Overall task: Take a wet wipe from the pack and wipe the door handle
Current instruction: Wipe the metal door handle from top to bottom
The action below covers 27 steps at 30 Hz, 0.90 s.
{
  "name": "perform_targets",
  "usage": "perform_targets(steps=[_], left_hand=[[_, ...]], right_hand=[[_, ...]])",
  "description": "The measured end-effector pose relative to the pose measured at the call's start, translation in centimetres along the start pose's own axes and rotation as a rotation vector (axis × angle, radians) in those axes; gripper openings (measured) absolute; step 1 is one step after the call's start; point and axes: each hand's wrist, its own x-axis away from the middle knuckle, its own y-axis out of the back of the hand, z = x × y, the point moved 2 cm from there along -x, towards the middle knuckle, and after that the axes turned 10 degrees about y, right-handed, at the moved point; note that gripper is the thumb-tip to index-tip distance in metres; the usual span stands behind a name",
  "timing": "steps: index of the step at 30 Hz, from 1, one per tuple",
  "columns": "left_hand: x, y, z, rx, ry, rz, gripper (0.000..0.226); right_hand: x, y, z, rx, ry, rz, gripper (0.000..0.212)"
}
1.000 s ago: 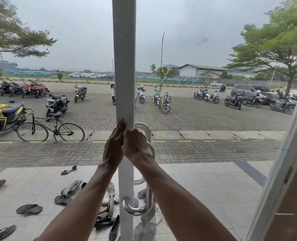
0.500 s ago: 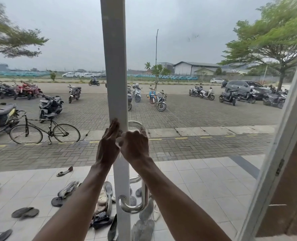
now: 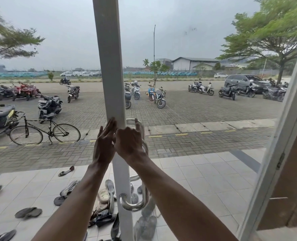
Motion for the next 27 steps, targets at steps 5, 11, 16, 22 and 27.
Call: perform_targets(steps=[5,11,16,22,27], left_hand=[[0.2,-0.4,-0.6,0.005,0.047,-0.028,0.087],[0.1,-0.8,-0.2,-0.006,0.026,-0.050,0.076],[0.5,-1.3,-1.4,0.028,0.062,-0.091,0.073],[0.6,-1.2,-1.6,0.006,0.100,-0.057,0.078],[0.7,-1.3,-1.8,0.024,0.140,-0.057,0.073]], right_hand=[[2.6,0.3,-3.3,-0.035,0.043,-0.093,0.024],[4.3,0.2,-6.3,-0.040,0.007,-0.102,0.026],[5.5,-1.4,-6.8,-0.071,-0.115,-0.120,0.022],[8.1,-2.5,-6.8,-0.219,-0.312,-0.269,0.017],[10.0,-4.6,-7.0,-0.394,-0.502,-0.185,0.032]])
